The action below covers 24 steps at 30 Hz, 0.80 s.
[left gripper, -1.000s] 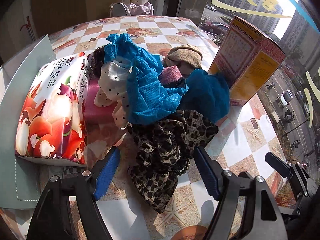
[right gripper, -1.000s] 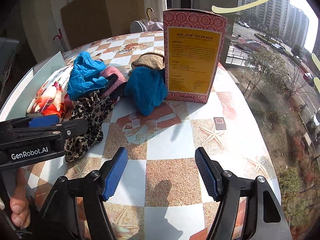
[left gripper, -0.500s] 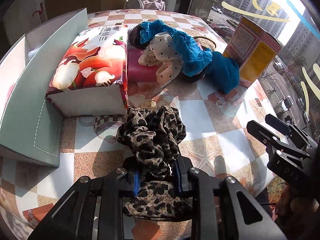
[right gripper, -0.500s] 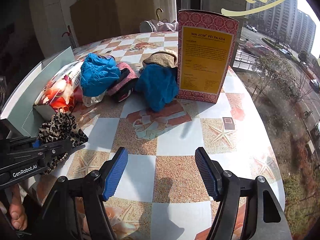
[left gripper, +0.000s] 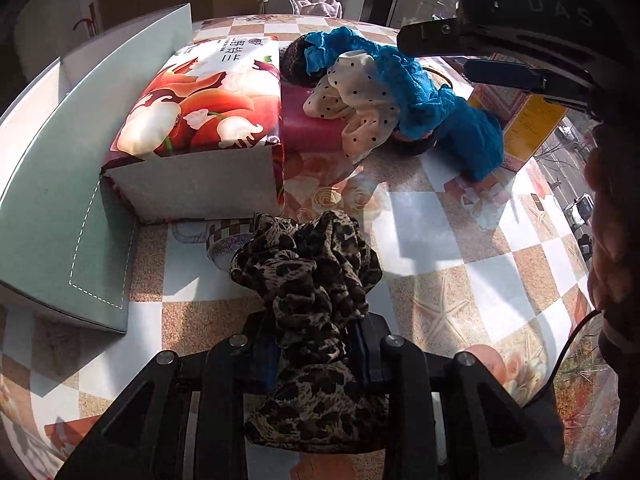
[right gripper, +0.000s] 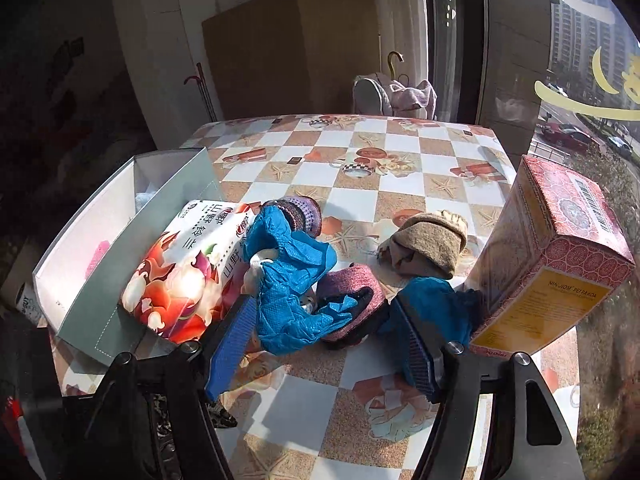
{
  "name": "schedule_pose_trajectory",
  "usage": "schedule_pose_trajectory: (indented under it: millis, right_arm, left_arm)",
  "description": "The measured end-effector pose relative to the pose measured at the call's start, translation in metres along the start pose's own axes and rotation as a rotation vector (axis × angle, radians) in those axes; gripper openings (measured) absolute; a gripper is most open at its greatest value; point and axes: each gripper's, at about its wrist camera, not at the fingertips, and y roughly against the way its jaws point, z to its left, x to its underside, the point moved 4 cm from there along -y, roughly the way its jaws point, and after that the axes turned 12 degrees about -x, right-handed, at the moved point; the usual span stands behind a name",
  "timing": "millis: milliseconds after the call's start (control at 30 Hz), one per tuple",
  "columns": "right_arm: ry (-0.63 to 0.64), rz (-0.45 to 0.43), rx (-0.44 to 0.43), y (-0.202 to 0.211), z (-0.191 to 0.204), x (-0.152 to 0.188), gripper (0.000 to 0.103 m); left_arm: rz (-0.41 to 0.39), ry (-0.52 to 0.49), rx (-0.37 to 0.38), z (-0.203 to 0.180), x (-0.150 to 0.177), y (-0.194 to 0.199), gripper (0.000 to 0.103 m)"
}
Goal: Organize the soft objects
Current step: 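Grasp the blue mesh fabric with the right tool while the left tool lifts the leopard-print fabric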
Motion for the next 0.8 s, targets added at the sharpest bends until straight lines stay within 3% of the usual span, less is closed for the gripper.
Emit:
schedule_pose_trajectory:
  millis: [100, 167, 200, 233, 367, 500, 600, 700, 767, 800]
  right_arm:
    - [-0.002, 0.056, -0.021, -0.031, 0.003, -0.005, 0.069]
    - [-0.046, 0.132, -0.028, -0.043, -0.003, 0.004, 0.036]
    - [-0.082, 0.121, -0.052, -0.038, -0.006, 0.01, 0.022]
    - [-0.094, 0.094, -0.074, -0.029, -0.007, 0.015, 0.022]
    - [-0.086, 0.026, -0.084, 0.02, -0.007, 0.042, 0.022]
    - [-0.127, 0.013, -0.047, 0.06, -0.023, 0.079, 0.022]
    - [-0.125, 0.071, 0.052, 0.067, -0.038, 0.107, 0.022]
    - [-0.154, 0.137, 0.069, 0.061, -0.051, 0.126, 0.023]
    - [-0.171, 0.137, 0.071, 0.06, -0.055, 0.129, 0.033]
    - [-0.171, 0.128, 0.082, 0.061, -0.056, 0.128, 0.063]
  left_arm:
    - [-0.011, -0.023, -0.016, -0.004, 0.001, 0.0, 0.033]
    - [-0.012, -0.025, -0.013, -0.005, 0.0, -0.002, 0.033]
    - [-0.013, -0.023, -0.007, -0.004, 0.0, -0.002, 0.033]
    - [-0.014, -0.021, -0.001, -0.003, 0.0, -0.002, 0.033]
    - [-0.031, -0.036, -0.017, -0.006, 0.003, -0.003, 0.033]
    - [-0.046, -0.061, -0.045, -0.011, 0.006, -0.002, 0.034]
    - [-0.025, -0.025, -0.022, -0.008, 0.003, -0.002, 0.034]
    - [-0.015, -0.018, -0.004, -0.005, 0.0, 0.0, 0.034]
    - [-0.02, -0.024, -0.004, -0.006, -0.003, -0.001, 0.034]
    - [-0.02, -0.027, -0.009, -0.006, -0.004, -0.001, 0.035]
